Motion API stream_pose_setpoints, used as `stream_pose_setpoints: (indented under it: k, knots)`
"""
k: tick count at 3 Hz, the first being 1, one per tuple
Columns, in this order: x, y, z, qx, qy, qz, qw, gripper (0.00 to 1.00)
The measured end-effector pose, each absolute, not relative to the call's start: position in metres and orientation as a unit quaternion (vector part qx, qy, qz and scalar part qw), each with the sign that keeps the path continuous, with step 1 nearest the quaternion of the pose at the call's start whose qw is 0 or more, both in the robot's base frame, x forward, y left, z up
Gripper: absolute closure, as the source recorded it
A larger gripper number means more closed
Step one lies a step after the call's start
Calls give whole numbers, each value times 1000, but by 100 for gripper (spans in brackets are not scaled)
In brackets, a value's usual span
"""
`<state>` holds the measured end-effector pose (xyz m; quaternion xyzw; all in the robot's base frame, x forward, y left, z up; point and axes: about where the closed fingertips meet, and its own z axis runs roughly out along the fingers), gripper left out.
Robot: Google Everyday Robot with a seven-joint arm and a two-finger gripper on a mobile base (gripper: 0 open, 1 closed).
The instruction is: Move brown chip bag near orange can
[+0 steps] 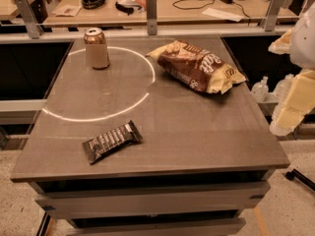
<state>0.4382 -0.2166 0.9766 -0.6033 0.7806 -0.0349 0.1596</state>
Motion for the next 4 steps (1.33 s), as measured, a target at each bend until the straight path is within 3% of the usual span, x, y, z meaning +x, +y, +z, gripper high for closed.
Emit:
stream_pose_setpoints:
  k: [2, 4]
  knots:
    - [446, -208, 973, -598, 780, -28, 183, 0]
    - [468, -199, 960, -570, 778, -31, 262, 0]
